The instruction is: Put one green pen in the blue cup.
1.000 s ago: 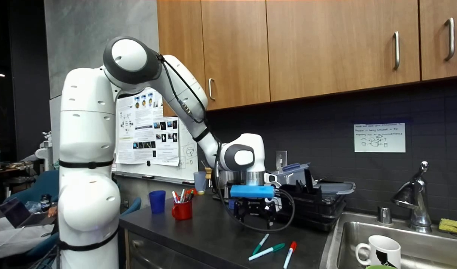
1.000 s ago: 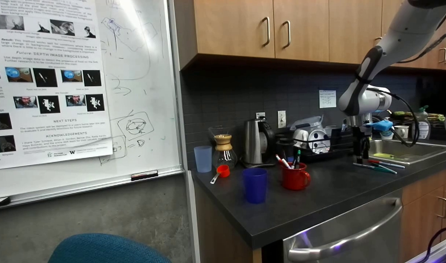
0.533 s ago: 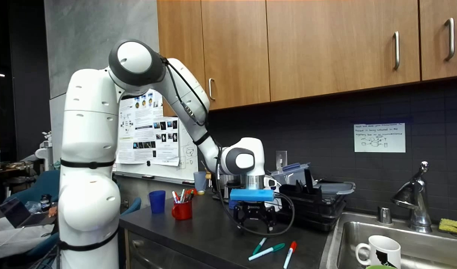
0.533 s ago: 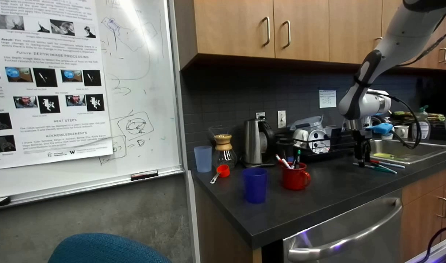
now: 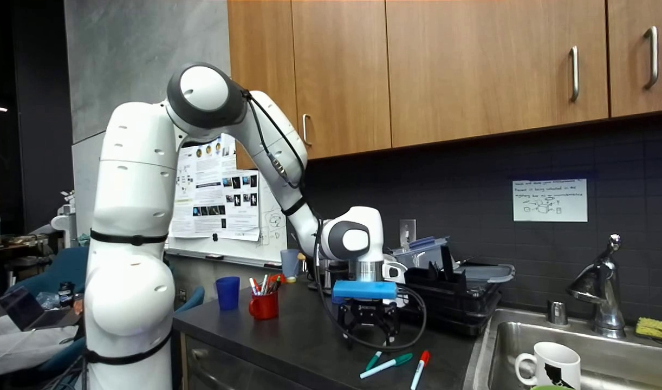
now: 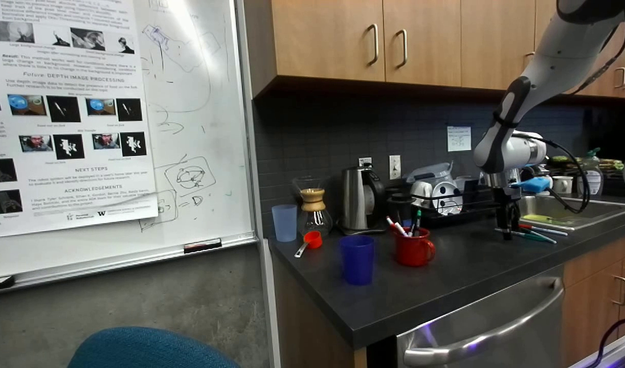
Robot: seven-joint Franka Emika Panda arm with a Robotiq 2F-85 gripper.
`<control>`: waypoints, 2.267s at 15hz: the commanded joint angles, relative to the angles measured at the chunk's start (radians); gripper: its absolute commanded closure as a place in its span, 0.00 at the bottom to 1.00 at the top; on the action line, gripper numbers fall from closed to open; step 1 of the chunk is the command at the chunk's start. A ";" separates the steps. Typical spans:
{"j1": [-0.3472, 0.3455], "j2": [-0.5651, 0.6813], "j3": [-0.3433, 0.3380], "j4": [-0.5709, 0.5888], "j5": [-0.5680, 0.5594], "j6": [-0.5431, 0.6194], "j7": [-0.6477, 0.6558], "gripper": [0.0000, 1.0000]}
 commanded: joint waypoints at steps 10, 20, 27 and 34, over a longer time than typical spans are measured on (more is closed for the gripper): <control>-0.002 0.000 0.014 0.012 0.009 -0.015 -0.007 0.64; 0.008 -0.038 0.018 -0.013 -0.027 -0.021 -0.005 0.97; 0.028 -0.161 0.020 -0.088 -0.158 -0.025 0.005 0.97; 0.077 -0.404 0.038 -0.239 -0.214 -0.063 -0.020 0.97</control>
